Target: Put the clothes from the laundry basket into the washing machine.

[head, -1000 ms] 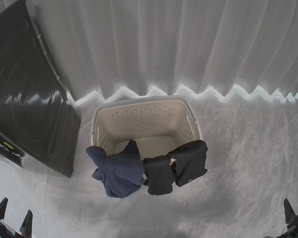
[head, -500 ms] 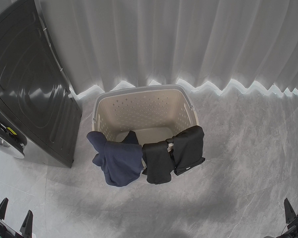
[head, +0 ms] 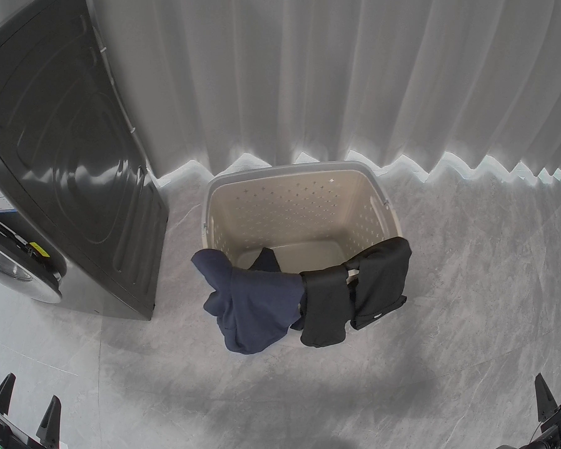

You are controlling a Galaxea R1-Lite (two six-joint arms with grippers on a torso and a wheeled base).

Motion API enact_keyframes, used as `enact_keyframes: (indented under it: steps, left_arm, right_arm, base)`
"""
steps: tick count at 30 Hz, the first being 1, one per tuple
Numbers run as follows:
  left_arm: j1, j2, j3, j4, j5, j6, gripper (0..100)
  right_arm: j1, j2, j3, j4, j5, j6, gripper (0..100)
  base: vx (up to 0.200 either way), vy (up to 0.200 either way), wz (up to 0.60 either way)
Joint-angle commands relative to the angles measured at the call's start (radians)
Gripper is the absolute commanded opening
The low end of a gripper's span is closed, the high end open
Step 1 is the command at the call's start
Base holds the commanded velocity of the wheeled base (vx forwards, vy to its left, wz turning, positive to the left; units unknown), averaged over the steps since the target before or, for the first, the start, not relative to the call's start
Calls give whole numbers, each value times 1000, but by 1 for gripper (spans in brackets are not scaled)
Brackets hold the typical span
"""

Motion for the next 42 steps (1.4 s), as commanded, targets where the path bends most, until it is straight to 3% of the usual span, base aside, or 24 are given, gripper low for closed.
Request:
enact_keyframes:
  steps: [1, 42]
  left_arm:
    - [0, -15, 16, 0, 1, 0, 100]
    - [0, -15, 18, 1, 2, -1, 100]
  right_arm:
    - [-1, -12, 18, 0, 0, 0, 100]
    - [-2, -10, 18, 0, 1, -2, 100]
  base:
    - [0, 200, 0]
    - [0, 200, 0]
